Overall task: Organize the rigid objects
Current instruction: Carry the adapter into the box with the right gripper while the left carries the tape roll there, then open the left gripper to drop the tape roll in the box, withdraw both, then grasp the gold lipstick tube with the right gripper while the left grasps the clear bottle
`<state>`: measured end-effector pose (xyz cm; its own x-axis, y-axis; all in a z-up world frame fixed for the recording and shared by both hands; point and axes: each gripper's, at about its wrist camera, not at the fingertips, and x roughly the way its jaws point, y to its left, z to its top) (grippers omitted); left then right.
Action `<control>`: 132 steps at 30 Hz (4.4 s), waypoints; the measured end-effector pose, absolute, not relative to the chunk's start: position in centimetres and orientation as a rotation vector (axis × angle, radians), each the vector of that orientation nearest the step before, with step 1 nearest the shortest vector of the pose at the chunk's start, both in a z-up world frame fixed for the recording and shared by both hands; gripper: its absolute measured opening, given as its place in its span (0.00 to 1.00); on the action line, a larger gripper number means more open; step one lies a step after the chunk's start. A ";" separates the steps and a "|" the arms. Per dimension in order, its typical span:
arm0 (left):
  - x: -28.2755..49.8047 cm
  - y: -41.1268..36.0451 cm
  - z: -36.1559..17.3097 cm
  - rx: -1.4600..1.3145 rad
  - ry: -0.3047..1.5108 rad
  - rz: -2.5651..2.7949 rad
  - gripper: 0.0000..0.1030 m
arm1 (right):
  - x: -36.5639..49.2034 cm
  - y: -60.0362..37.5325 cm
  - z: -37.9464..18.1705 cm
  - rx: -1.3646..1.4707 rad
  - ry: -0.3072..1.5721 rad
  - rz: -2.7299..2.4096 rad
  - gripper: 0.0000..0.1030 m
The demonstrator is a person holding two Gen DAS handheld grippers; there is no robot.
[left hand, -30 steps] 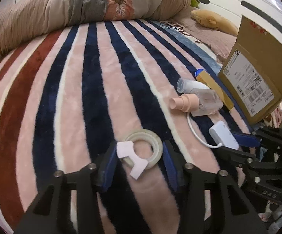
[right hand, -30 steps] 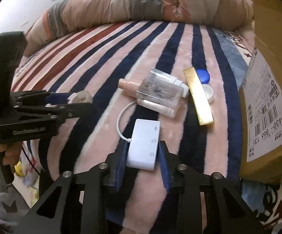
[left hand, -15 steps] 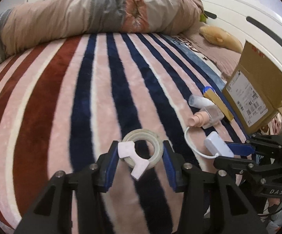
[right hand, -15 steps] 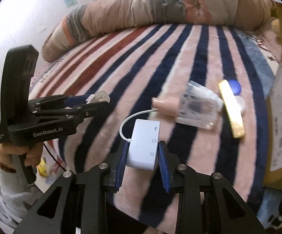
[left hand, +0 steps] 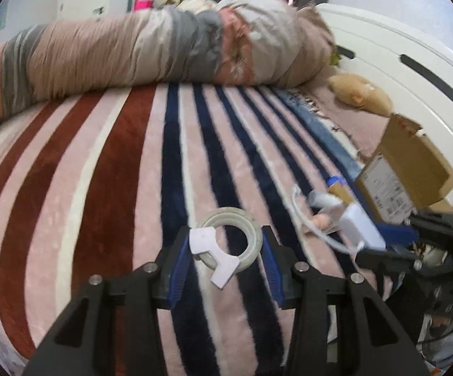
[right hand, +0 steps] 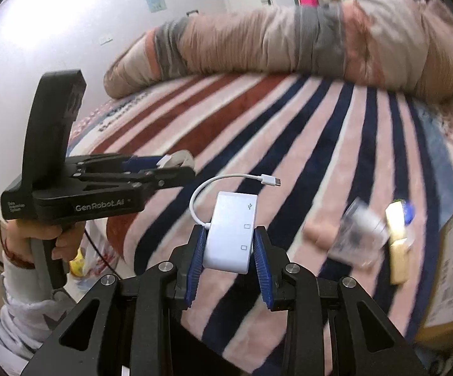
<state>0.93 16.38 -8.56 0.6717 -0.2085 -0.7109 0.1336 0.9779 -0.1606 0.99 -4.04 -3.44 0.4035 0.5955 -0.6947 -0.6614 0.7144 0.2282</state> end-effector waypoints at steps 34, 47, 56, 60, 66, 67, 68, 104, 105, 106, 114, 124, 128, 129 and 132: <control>8.5 -16.3 2.8 0.256 0.756 -0.712 0.39 | 3.8 -32.0 0.1 -0.081 0.733 0.262 0.27; 10.3 -17.1 1.0 0.340 0.808 -0.638 0.39 | 3.6 -32.3 0.0 -0.051 0.723 0.294 0.33; 10.6 -17.1 0.4 0.384 0.812 -0.591 0.46 | 3.7 -32.1 0.2 -0.050 0.724 0.308 0.34; 10.6 -16.5 0.6 0.370 0.811 -0.580 0.47 | 3.6 -32.0 0.3 -0.049 0.722 0.311 0.35; 10.0 -14.7 1.7 0.329 0.780 -0.559 0.51 | 3.1 -31.5 0.7 -0.048 0.710 0.317 0.39; 9.8 -14.1 2.0 0.316 0.769 -0.557 0.52 | 3.1 -31.3 0.9 -0.048 0.707 0.320 0.39; 9.6 -13.5 2.3 0.303 0.759 -0.554 0.54 | 3.0 -31.1 1.1 -0.049 0.703 0.323 0.39; 9.9 5.4 -15.9 0.003 0.953 -0.593 0.64 | 6.8 -11.2 -11.0 -0.291 0.960 0.270 0.39; 10.1 5.2 -16.1 -0.002 0.956 -0.614 0.64 | 6.9 -11.1 -11.3 -0.311 0.956 0.262 0.39; 10.2 4.8 -16.4 -0.009 0.960 -0.643 0.64 | 7.1 -10.9 -11.7 -0.345 0.949 0.246 0.39; 9.8 2.3 -17.3 0.035 0.968 -0.713 0.42 | 8.5 -11.1 -13.6 -0.383 0.977 0.229 0.29; 6.9 6.0 -16.0 0.034 0.959 -0.583 0.33 | 7.7 -12.0 -12.5 -0.182 1.039 0.373 0.13; 5.5 8.9 -15.5 0.019 0.954 -0.493 0.32 | 6.2 -11.7 -12.1 -0.141 1.069 0.455 0.13; 5.1 9.5 -15.4 0.018 0.955 -0.472 0.32 | 5.7 -11.6 -12.0 -0.139 1.075 0.470 0.13; 4.9 10.3 -15.6 0.025 0.962 -0.431 0.32 | 4.7 -11.4 -12.0 -0.139 1.078 0.491 0.13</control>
<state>4.93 10.32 -15.57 0.4937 -0.3447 -0.7984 0.3667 0.9150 -0.1683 4.71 -11.43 -11.96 0.3776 0.3157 -0.8705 -0.4487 0.8847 0.1262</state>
